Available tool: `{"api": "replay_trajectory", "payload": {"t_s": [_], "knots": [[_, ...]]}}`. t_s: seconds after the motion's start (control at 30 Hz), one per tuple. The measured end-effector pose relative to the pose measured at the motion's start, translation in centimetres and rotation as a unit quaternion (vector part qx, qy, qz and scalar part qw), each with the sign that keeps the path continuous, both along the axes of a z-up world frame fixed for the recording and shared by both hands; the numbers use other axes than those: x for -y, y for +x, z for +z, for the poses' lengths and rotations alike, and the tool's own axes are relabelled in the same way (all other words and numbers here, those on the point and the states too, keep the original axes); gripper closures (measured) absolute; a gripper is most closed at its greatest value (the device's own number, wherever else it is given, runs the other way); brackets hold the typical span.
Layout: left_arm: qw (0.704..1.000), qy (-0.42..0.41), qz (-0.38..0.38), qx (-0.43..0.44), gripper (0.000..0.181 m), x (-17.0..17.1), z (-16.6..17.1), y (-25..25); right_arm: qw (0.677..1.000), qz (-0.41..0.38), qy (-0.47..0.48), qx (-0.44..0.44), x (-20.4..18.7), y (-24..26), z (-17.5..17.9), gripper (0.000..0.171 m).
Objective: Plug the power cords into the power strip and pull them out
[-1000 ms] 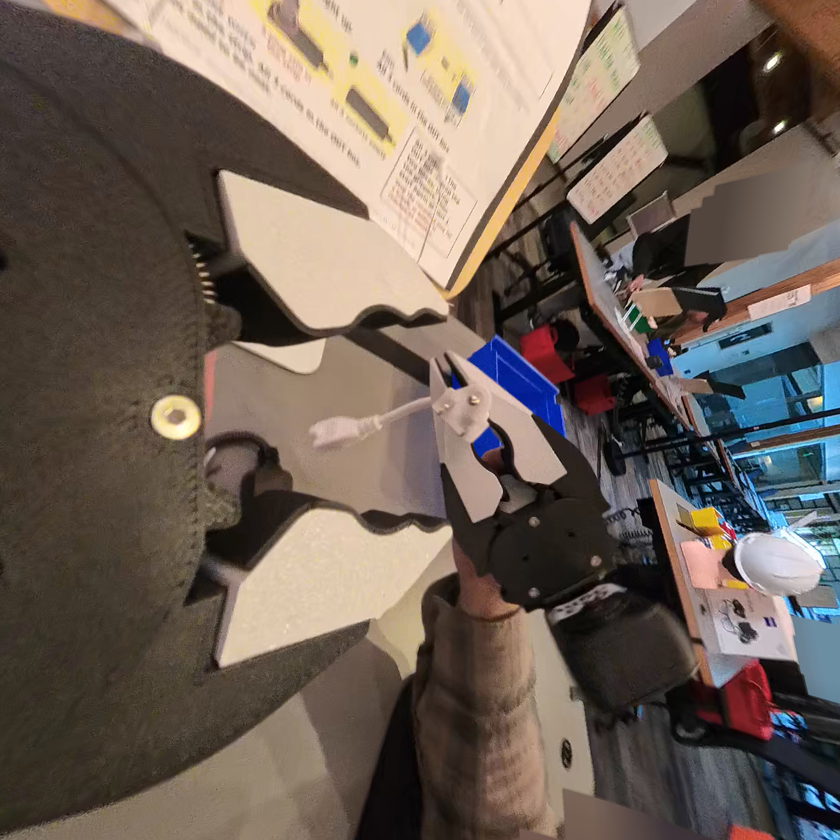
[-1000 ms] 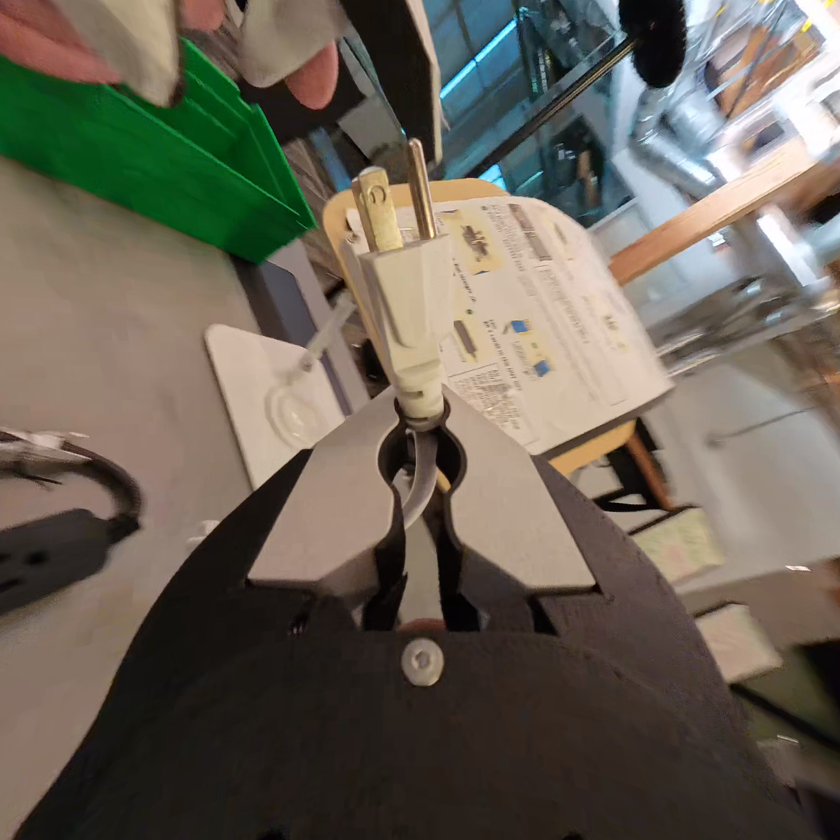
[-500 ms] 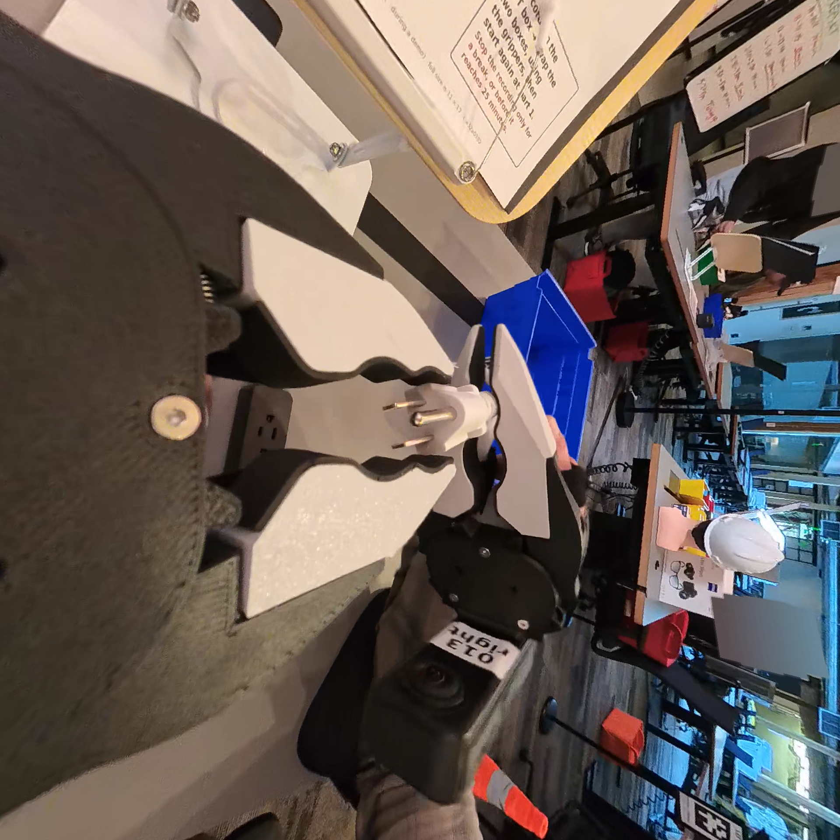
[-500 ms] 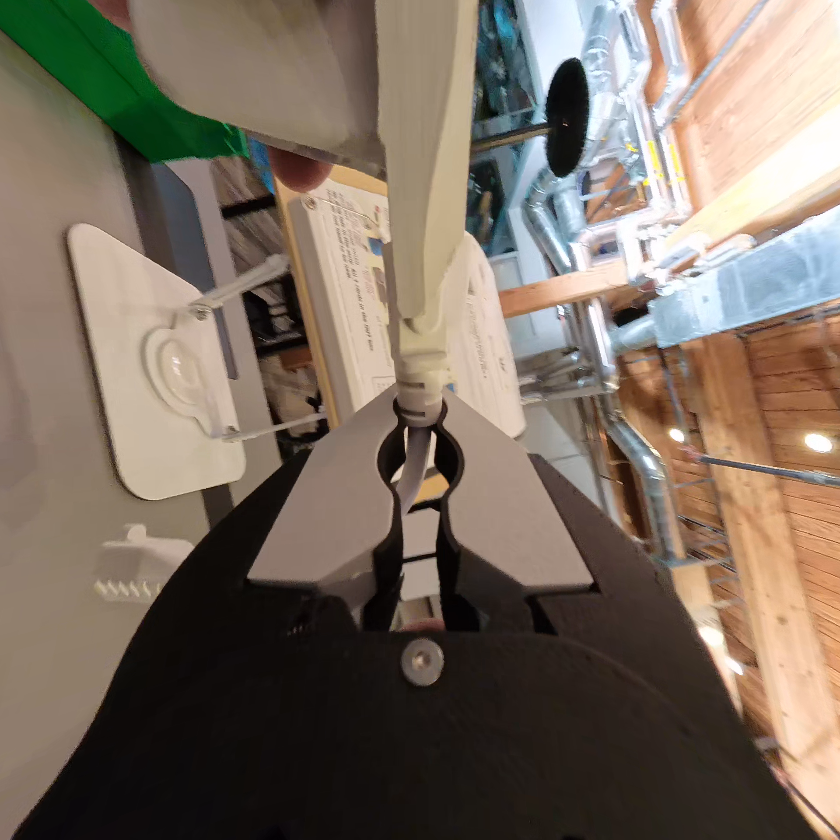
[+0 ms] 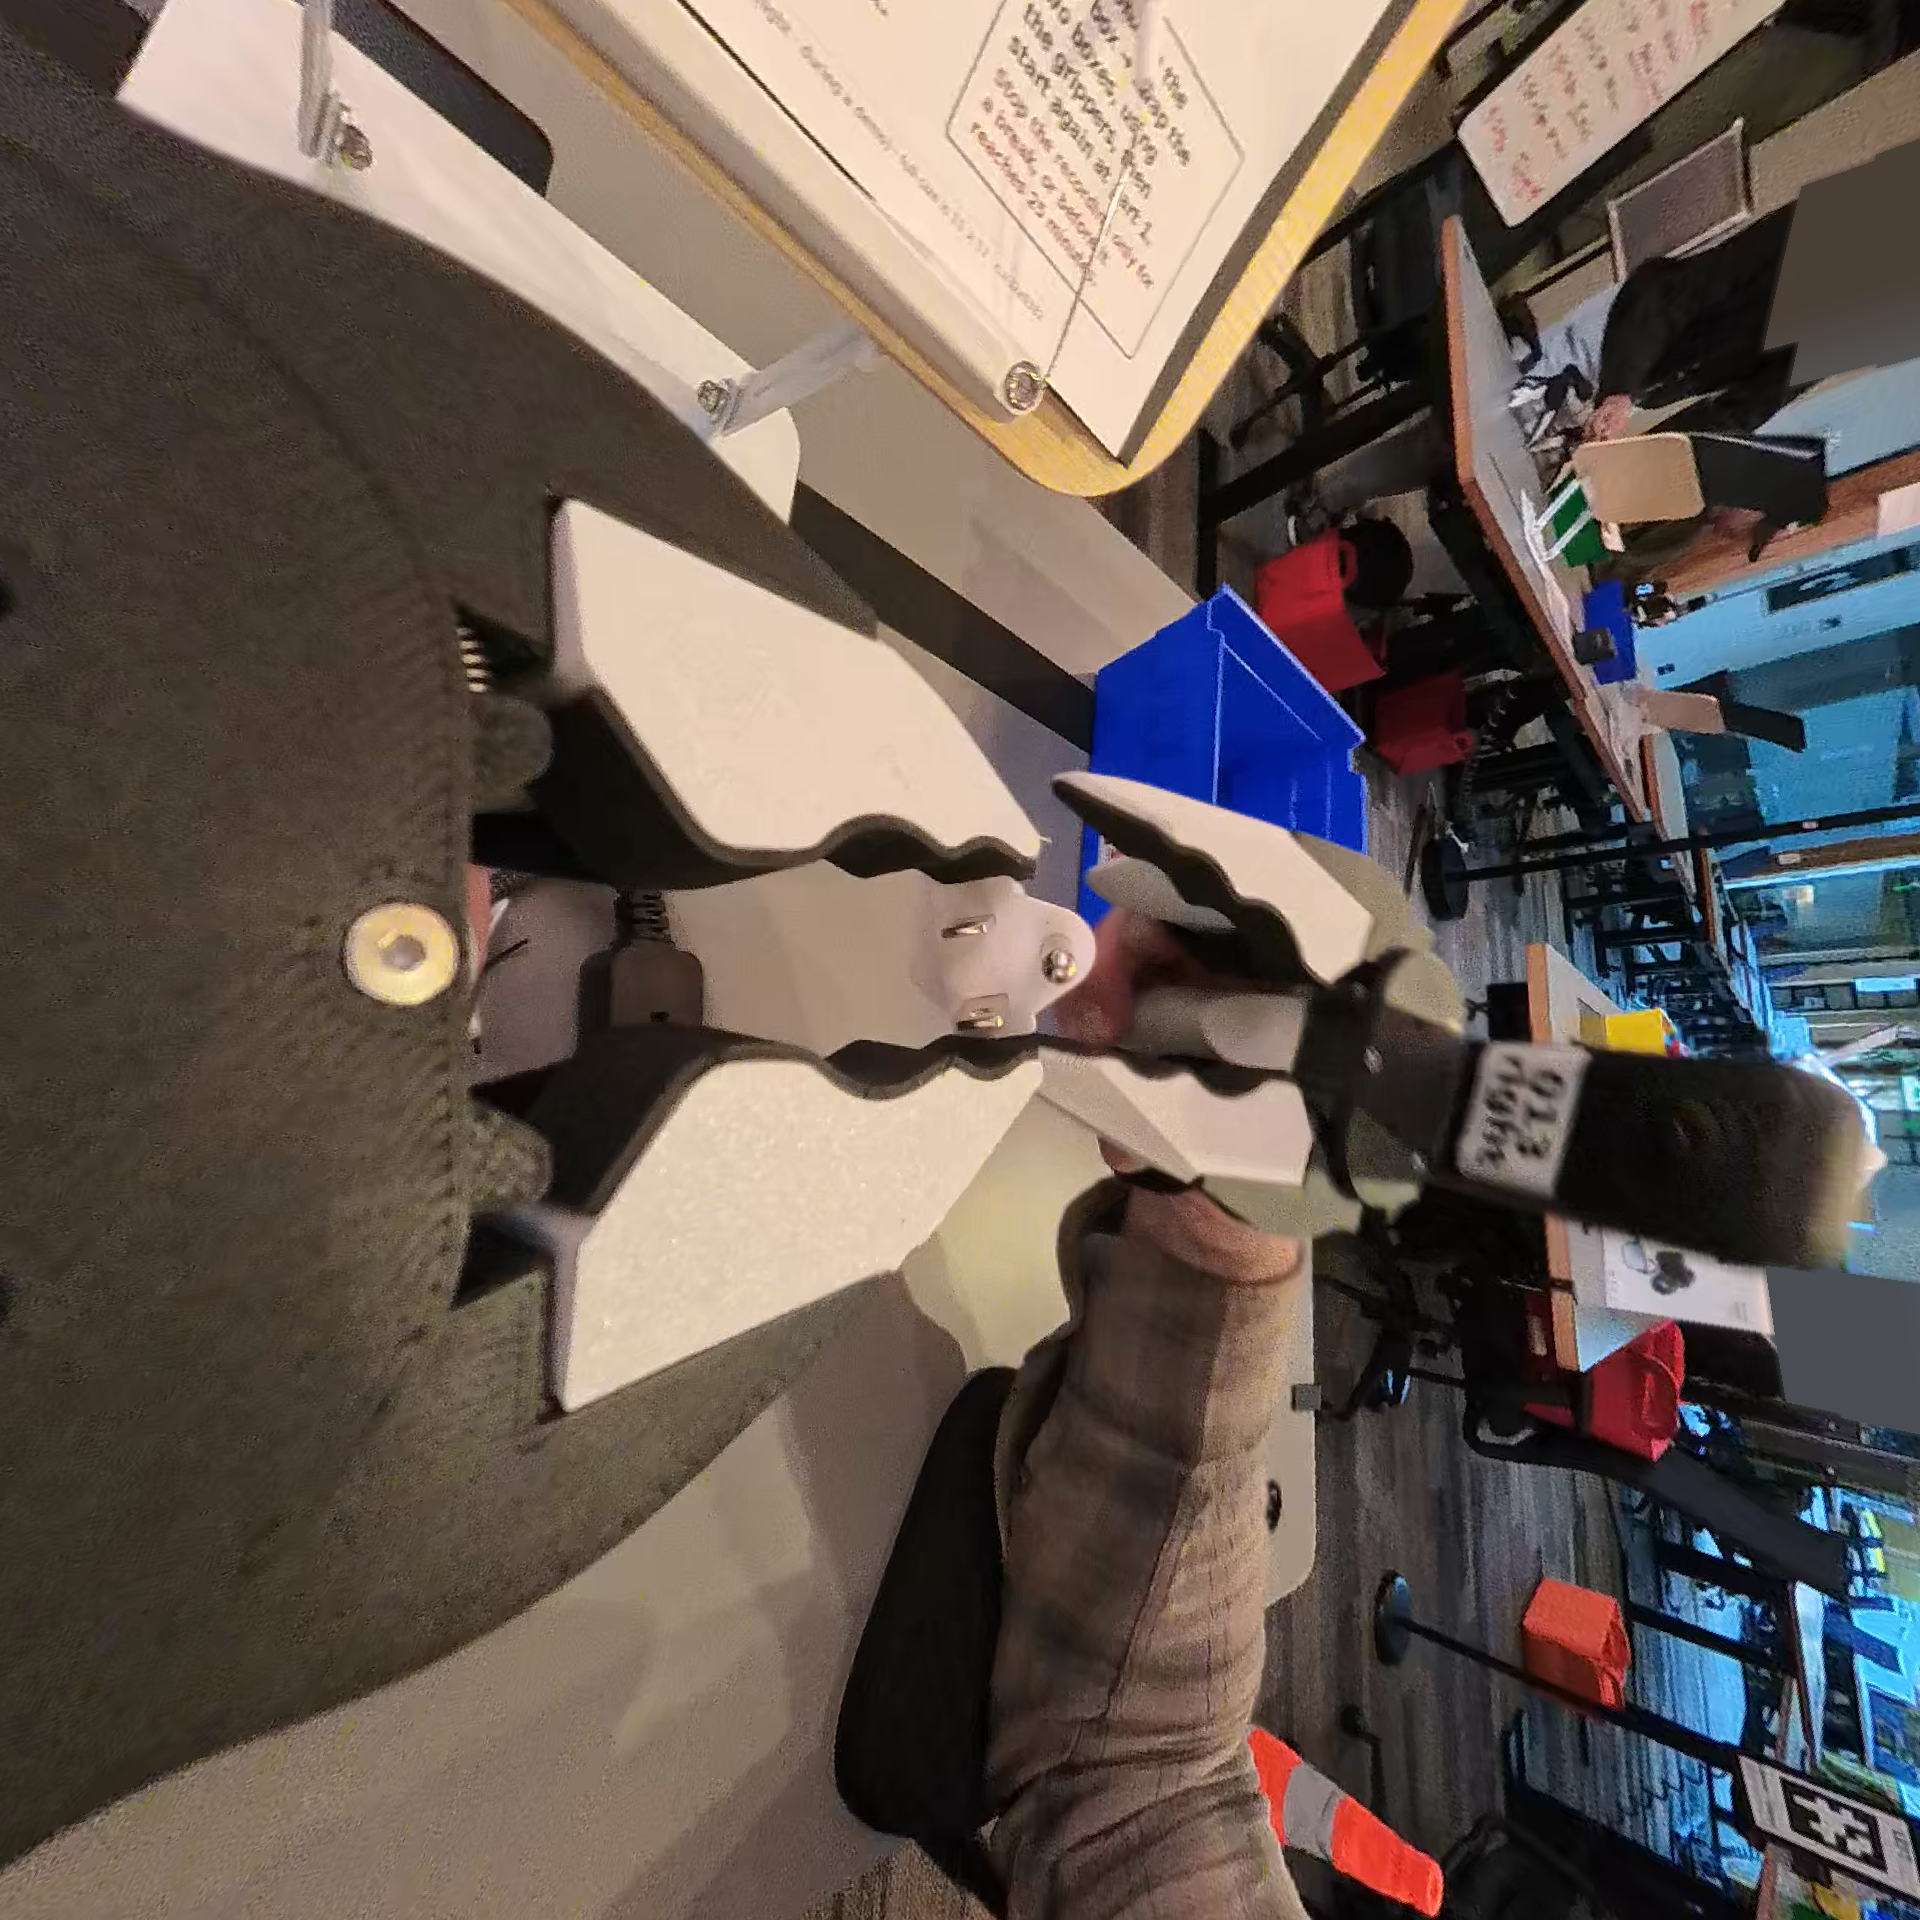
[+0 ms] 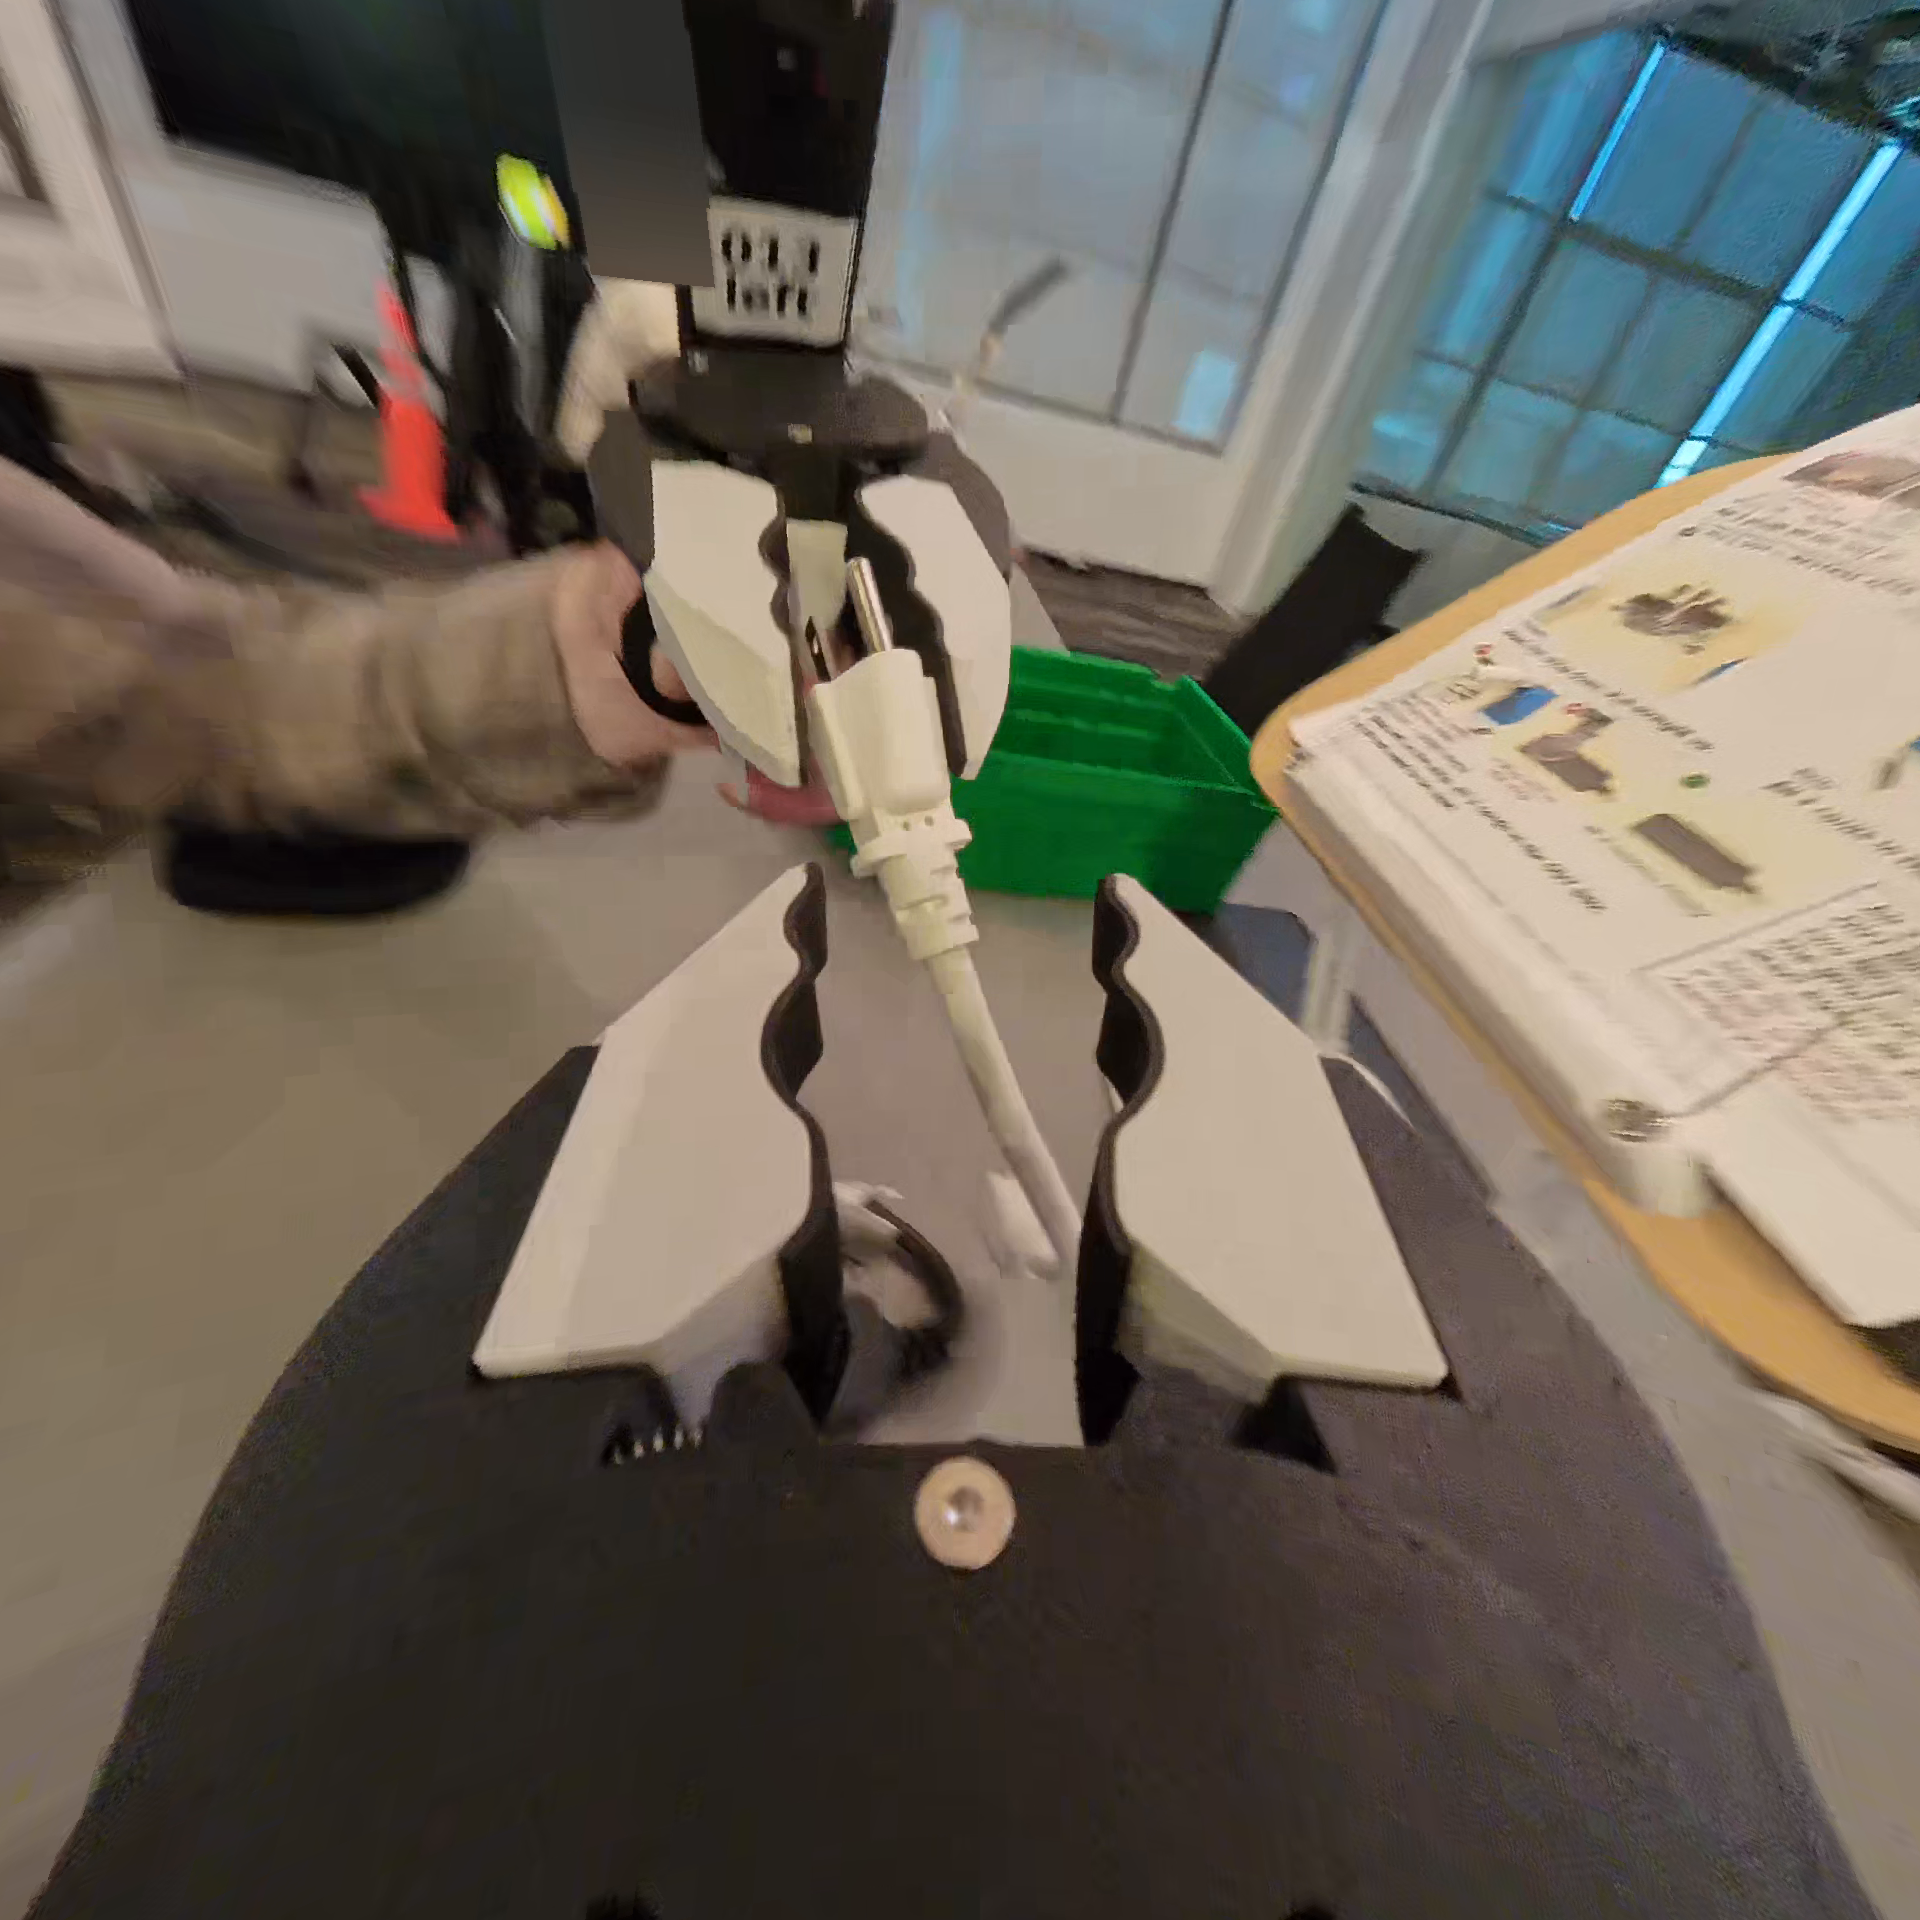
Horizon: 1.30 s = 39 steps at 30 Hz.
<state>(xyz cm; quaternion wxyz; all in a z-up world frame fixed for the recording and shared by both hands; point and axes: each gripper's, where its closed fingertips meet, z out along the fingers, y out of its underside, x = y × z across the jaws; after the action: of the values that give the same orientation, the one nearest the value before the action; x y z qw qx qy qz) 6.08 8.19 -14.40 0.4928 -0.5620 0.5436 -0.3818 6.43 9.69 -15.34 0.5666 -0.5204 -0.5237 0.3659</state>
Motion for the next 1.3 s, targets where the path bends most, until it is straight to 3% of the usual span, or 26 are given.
{"api": "replay_trajectory", "payload": {"t_s": [0.03,0.13,0.27,0.4,0.5,0.57,0.77,0.83,1.03,1.1,1.17,1.3], "knots": [[1.0,0.007,-0.005,0.004,0.153,0.3,0.2,0.0,0.999,0.03,-0.031,-0.031,0.4,-0.3,0.2,0.121],[1.0,0.015,-0.017,0.021,0.153,0.9,0.8,0.3,0.991,0.081,-0.048,-0.096,1.3,-1.5,0.5,0.112],[0.998,0.018,-0.043,0.05,0.153,1.9,1.3,0.7,0.968,0.144,-0.078,-0.191,2.5,-1.7,2.0,0.13],[0.996,0.024,-0.055,0.067,0.154,2.4,1.5,1.0,0.967,0.167,-0.091,-0.167,3.1,-2.2,0.9,0.128],[0.994,0.025,-0.066,0.081,0.153,2.8,1.7,1.1,0.956,0.19,-0.069,-0.212,4.0,-1.6,2.4,0.145],[0.993,0.027,-0.07,0.087,0.153,2.8,1.8,1.1,0.957,0.194,-0.067,-0.205,4.1,-1.6,2.4,0.147],[0.997,0.004,-0.052,0.065,0.154,1.5,1.3,0.3,0.992,0.092,0.019,-0.087,2.8,-1.8,1.5,0.149],[0.997,-0.018,-0.044,0.055,0.135,0.9,1.2,-0.2,0.996,0.028,0.082,-0.01,1.7,-1.7,0.5,0.149],[0.994,-0.106,-0.037,0.013,0.113,-0.1,-1.0,0.1,0.958,-0.053,0.247,0.137,1.5,-1.7,-0.1,0.149],[0.988,-0.138,-0.067,0.001,0.123,0.8,-1.9,0.7,0.932,-0.067,0.302,0.191,1.8,-2.0,-0.6,0.149],[0.983,-0.166,-0.083,0.017,0.148,1.0,-1.9,1.0,0.901,-0.086,0.348,0.243,1.5,-1.8,-1.3,0.149],[0.978,-0.183,-0.092,0.025,0.152,1.0,-2.1,1.1,0.886,-0.093,0.373,0.259,1.5,-1.7,-1.4,0.149]]}}
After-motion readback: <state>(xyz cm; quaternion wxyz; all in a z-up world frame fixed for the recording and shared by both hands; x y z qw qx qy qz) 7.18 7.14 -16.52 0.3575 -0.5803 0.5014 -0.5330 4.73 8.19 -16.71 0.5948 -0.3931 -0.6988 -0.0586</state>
